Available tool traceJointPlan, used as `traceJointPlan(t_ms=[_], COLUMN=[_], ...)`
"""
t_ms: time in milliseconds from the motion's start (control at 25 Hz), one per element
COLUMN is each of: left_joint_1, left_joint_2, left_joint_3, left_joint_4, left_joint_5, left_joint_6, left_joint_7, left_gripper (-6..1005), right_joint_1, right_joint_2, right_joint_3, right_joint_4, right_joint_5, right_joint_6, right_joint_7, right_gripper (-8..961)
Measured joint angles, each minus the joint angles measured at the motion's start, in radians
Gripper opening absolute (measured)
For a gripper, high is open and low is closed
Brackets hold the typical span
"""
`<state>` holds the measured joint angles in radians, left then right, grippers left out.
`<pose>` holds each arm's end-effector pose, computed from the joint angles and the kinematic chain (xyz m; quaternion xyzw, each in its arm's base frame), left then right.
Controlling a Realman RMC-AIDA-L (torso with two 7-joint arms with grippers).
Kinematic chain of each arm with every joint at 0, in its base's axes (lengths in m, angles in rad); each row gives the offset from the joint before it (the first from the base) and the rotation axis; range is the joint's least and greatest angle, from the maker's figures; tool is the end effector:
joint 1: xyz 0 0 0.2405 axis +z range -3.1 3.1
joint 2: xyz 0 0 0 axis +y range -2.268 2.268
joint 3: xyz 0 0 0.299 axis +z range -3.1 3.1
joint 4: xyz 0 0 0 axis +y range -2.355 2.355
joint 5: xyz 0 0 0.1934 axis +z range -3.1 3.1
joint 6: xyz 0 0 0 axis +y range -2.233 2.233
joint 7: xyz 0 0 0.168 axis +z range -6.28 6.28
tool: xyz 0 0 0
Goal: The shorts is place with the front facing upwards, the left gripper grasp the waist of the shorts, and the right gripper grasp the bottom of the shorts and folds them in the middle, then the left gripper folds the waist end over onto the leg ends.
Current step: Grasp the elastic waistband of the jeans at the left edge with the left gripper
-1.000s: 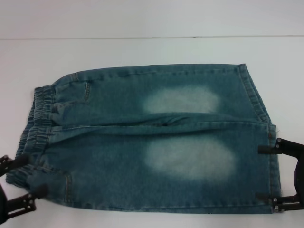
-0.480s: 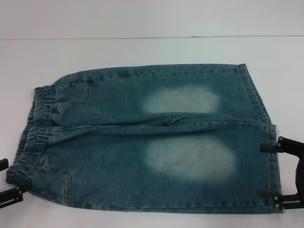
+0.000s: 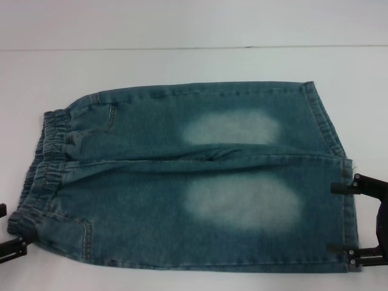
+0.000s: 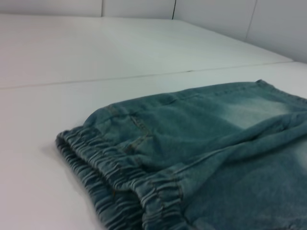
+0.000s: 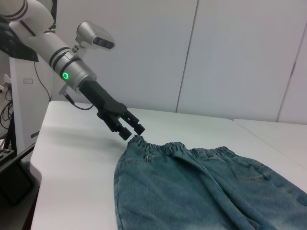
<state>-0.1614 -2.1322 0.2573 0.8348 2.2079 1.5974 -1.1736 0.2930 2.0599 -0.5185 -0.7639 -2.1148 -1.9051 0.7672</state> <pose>-0.4127 0.2183 0.0050 -0.8744 -0.3255 -0.1623 0.3211 0.3298 0.2415 -0.0051 -0.9606 -0.0162 0.2268 0.1600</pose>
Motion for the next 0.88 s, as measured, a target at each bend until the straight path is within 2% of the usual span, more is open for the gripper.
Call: traceJointPlan(t_ms=[560, 800, 880], left_joint_1=[-0.020, -0.032, -0.033], left_joint_2=[0.003, 0.003, 0.002], left_joint_3=[0.013, 0.037, 0.042], left_joint_4=[-0.009, -0.010, -0.010], left_joint_5=[0.046, 0.046, 0.046], left_joint_6=[-0.012, 0.000, -0.003], left_joint_7=[-0.017, -0.020, -0.021], left_gripper=[911, 754, 648], right_joint_1=[0.000, -0.001, -0.002], right_joint_2=[0.003, 0.004, 0.005], right_joint_3=[0.000, 0.002, 0.005], right_joint_4=[0.000, 0.000, 0.000], right_joint_5=[0.003, 0.002, 0.001], right_joint_6=[-0.001, 0.000, 0.000], right_joint_7=[0.001, 0.000, 0.000], right_gripper=[943, 942, 942])
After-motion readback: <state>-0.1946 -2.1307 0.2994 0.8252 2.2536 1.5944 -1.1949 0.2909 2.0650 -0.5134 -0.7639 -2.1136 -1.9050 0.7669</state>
